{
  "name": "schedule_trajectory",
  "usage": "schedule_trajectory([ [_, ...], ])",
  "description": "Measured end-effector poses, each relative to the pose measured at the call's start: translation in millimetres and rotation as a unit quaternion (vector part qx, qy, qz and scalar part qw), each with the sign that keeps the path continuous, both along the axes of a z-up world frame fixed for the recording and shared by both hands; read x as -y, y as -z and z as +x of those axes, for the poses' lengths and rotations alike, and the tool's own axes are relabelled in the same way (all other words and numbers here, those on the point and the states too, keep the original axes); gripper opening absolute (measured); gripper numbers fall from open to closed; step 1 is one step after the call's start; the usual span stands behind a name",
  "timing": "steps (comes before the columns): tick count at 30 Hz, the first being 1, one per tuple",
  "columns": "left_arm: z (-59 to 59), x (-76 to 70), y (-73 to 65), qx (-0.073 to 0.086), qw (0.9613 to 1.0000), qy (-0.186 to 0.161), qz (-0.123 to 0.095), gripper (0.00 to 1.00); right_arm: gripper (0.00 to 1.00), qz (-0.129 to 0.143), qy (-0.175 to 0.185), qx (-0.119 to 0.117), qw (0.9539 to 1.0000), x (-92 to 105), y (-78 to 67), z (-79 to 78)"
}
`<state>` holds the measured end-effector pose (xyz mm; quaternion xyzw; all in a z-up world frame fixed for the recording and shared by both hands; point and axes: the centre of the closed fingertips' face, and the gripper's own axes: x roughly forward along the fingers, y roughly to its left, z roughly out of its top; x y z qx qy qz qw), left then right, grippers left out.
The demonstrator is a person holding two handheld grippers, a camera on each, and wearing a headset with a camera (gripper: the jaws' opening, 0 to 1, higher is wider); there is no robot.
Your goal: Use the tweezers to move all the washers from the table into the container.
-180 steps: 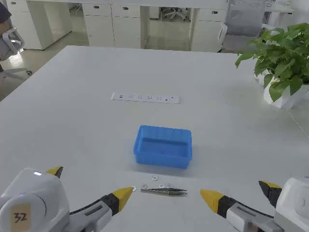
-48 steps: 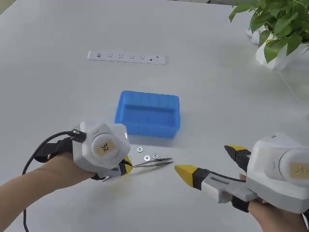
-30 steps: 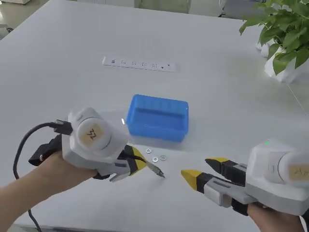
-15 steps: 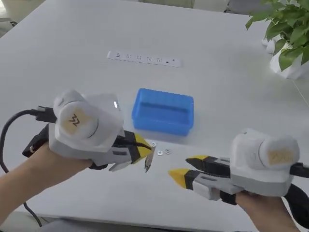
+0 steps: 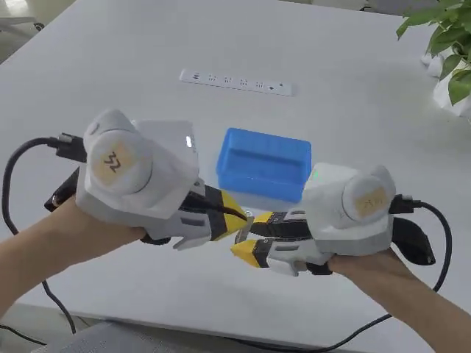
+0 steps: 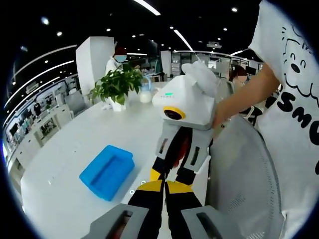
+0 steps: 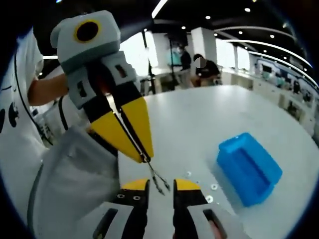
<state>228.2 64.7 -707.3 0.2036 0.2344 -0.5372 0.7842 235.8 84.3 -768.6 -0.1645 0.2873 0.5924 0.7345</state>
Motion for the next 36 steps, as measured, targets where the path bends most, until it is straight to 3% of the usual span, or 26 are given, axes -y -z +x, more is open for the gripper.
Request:
schedule_trajectory([
  [2, -1.2, 0.9, -1.2, 0.002, 0.9999, 0.01, 0.004, 0.0, 0.13, -0.012, -0.01, 0.015, 0.9998, -0.3, 1.9, 1.2],
  [11, -1.8, 4.5, -3.2, 0.007, 0.9998, 0.018, 0.004, 0.0, 0.06, -0.012, -0.037, 0.018, 0.9991, -3.1, 0.2, -3.2],
  [15, 0.1, 1.1, -2.7, 0.006, 0.9999, 0.004, -0.009, 0.0, 0.05, -0.016, -0.04, 0.024, 0.9988, -3.8, 0.4, -2.7],
  [19, 1.2, -6.0, -0.6, -0.007, 0.9992, -0.026, -0.03, 0.0, 0.04, -0.014, -0.033, 0.021, 0.9991, -7.0, -0.3, 0.4],
  [21, 2.0, -12.2, 3.7, -0.025, 0.9969, -0.063, -0.039, 0.15, 0.04, 0.003, -0.015, 0.004, 0.9999, -10.3, -3.5, 5.1],
  [22, 0.9, -14.7, 5.6, -0.029, 0.9966, -0.066, -0.039, 0.15, 0.04, 0.007, -0.01, 0.001, 0.9999, -10.8, -4.3, 7.6],
  [24, 3.7, -20.9, 4.8, -0.02, 0.9936, -0.095, -0.058, 0.13, 0.04, 0.006, -0.007, 0.002, 1.0, -11.0, -4.4, 12.0],
  [26, 1.5, -27.8, 6.0, -0.031, 0.99, -0.119, -0.07, 0.19, 0.04, 0.0, -0.006, 0.005, 1.0, -11.6, -3.1, 15.4],
  [28, 2.6, -35.9, 5.8, -0.022, 0.9862, -0.145, -0.077, 0.25, 0.04, -0.008, -0.006, 0.009, 0.9999, -12.4, -1.7, 18.9],
  [30, -0.3, -40.5, 7.2, -0.026, 0.9839, -0.156, -0.083, 0.28, 0.03, -0.011, -0.005, 0.01, 0.9999, -14.0, -0.8, 23.1],
  [32, -3.4, -46.4, 10.3, -0.033, 0.9794, -0.179, -0.088, 0.31, 0.03, -0.013, 0.0, 0.014, 0.9998, -16.9, 0.0, 28.3],
  [34, -2.1, -54.6, 12.0, -0.023, 0.9726, -0.213, -0.09, 0.41, 0.03, -0.014, 0.002, 0.016, 0.9998, -20.0, 1.0, 31.9],
  [36, -6.8, -58.1, 13.8, -0.027, 0.969, -0.227, -0.093, 0.48, 0.04, -0.011, 0.003, 0.015, 0.9998, -25.1, 1.4, 36.2],
])
